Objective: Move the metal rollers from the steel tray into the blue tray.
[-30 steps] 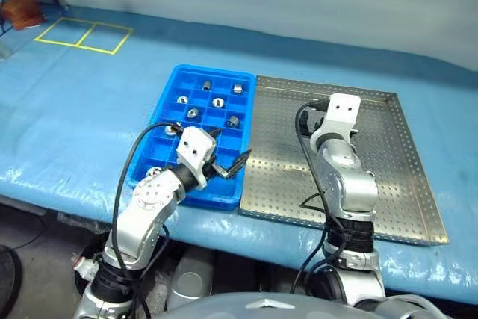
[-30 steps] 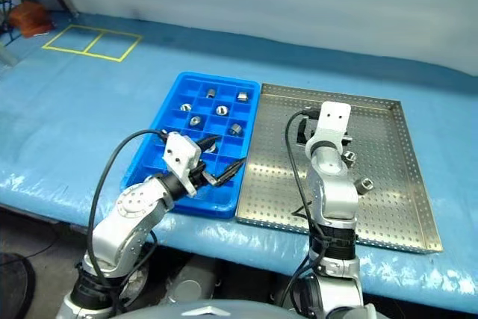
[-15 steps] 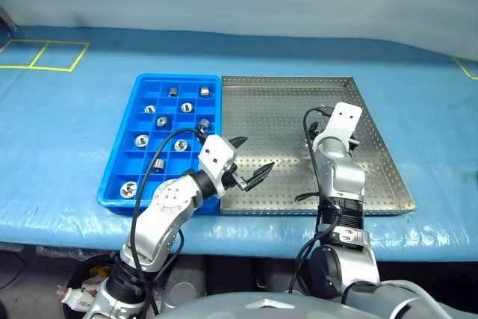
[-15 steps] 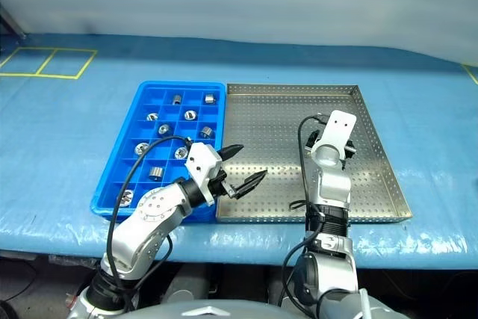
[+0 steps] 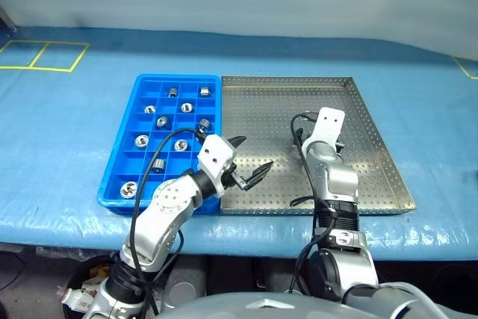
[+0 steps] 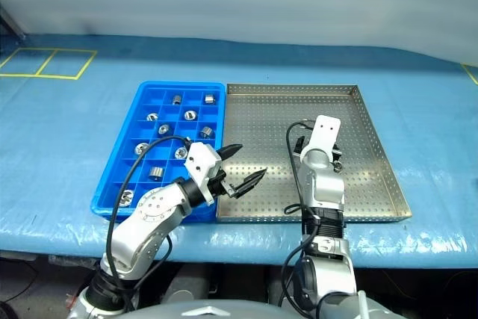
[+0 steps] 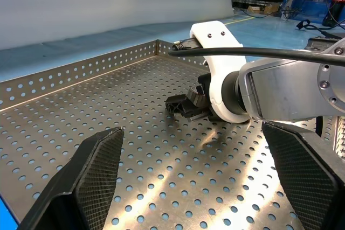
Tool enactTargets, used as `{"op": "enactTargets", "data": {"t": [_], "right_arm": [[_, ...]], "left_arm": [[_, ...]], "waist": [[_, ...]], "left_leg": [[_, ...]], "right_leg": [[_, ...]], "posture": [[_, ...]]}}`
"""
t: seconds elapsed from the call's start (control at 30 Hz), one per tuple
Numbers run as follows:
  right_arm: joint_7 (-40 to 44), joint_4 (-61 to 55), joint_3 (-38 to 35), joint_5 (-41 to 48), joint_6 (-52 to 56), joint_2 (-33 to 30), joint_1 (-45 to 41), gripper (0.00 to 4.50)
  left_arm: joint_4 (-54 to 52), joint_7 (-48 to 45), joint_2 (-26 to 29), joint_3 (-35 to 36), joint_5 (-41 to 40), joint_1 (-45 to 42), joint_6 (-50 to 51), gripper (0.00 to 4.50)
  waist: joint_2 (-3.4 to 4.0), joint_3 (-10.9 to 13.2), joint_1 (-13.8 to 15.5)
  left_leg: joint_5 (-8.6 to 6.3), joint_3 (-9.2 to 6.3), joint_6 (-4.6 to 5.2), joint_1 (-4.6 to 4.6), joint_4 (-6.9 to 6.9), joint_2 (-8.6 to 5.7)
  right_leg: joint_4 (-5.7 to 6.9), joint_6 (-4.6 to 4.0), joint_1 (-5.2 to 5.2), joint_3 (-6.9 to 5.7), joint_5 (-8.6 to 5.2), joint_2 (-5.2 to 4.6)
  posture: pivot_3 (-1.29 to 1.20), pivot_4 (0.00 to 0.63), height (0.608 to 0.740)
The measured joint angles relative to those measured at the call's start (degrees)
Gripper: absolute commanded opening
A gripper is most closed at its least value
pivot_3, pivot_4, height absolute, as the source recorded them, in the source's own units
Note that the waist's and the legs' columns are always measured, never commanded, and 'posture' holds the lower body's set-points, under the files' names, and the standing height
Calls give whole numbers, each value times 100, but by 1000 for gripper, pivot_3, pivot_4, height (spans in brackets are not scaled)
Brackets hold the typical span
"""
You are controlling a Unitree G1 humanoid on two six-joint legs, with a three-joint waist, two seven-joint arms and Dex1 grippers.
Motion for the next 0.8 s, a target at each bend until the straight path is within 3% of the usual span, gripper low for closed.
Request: {"op": "enactTargets", "data": {"t": [0.17, 0.23, 0.33, 0.53, 0.73, 0.8], "right_arm": [[145, -268, 202, -32, 124, -48, 141, 4458], [262, -424, 383, -57, 189, -83, 159, 4084], [258, -600, 608, -201, 237, -161, 151, 4084], [-390, -529, -152, -169, 281, 5, -11, 4084], [-564, -366, -432, -126, 221, -16, -62, 4084], [-523, -272, -534, 2, 219, -7, -66, 3718]], "left_arm": [[0, 10, 2, 7, 0, 5, 2, 4500], [0, 30, -1, 14, 0, 5, 2, 4500], [0, 49, -3, 18, -1, 8, 2, 4500], [0, 101, 3, 28, -2, 33, 2, 4500], [0, 115, 7, 28, -3, 47, 2, 4500], [0, 115, 8, 28, -2, 47, 2, 4500]], "waist": [[1, 1, 6], [4, 3, 5], [4, 3, 8], [5, 3, 87], [6, 4, 91], [7, 4, 94]], "left_leg": [[0, -1, 0, -3, -2, 0], [0, -1, 0, -3, -2, 0], [0, -2, 0, -2, -2, 0], [0, -2, 0, -8, -1, -4], [0, -1, 1, -7, -5, -2], [0, -1, 1, -7, -5, -2]], "right_leg": [[-2, 0, -2, 1, 0, 0], [-2, 0, -3, 1, 0, 0], [-1, 0, -3, 0, 0, 0], [-7, 2, -4, 0, 1, -4], [-5, 0, -5, -2, -1, 0], [-4, 0, -5, -2, 0, 0]], "posture": [[231, 150, 740], [234, 150, 740], [237, 150, 740], [244, 150, 740], [253, 150, 740], [253, 150, 740]]}}
